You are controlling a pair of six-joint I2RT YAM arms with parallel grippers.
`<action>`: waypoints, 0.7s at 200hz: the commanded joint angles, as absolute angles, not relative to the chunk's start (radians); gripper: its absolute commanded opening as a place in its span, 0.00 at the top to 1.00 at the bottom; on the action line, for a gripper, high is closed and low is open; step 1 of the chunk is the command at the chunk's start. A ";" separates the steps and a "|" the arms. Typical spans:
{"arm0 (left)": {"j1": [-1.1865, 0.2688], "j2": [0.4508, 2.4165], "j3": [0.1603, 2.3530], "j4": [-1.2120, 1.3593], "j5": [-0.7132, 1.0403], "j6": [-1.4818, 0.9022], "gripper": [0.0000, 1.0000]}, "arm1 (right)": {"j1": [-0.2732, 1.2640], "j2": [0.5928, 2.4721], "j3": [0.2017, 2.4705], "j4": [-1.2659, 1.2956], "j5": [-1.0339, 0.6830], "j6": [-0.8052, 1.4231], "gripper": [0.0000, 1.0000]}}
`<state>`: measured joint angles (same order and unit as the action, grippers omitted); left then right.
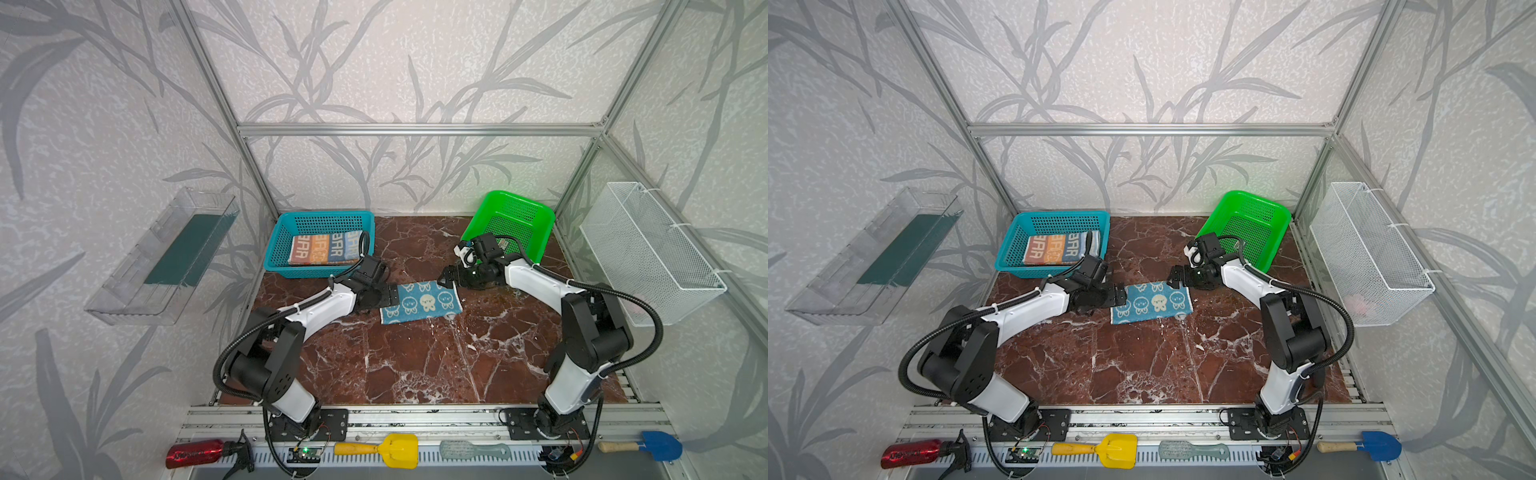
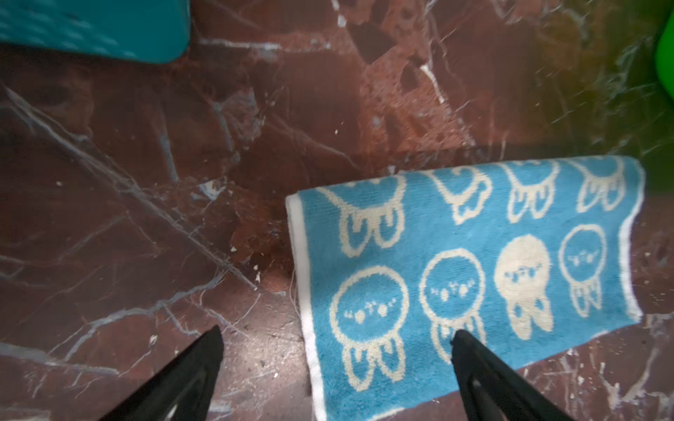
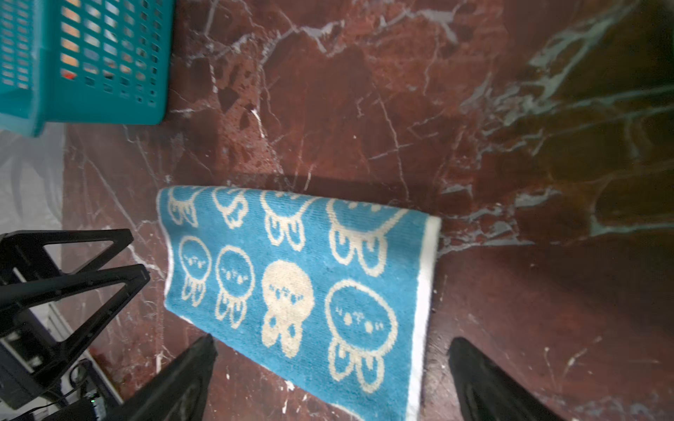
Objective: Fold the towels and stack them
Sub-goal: 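Grasp the folded blue towel's ends with both grippers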
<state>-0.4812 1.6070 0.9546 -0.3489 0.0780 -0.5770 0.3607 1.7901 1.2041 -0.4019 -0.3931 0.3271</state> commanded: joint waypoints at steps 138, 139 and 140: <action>-0.465 1.831 0.951 -0.294 0.244 -0.533 0.20 | 0.435 1.918 1.132 -0.312 -0.391 0.416 0.01; -0.464 1.833 0.950 -0.290 0.244 -0.534 0.21 | 0.435 1.918 1.132 -0.311 -0.391 0.417 0.01; -0.464 1.833 0.948 -0.288 0.246 -0.534 0.22 | 0.436 1.919 1.132 -0.310 -0.392 0.420 0.01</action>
<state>-0.4644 1.7691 1.0138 -0.2768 0.2161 -0.5293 0.4248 1.8828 1.1679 -0.3355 -0.3672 0.3676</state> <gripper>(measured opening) 0.829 0.990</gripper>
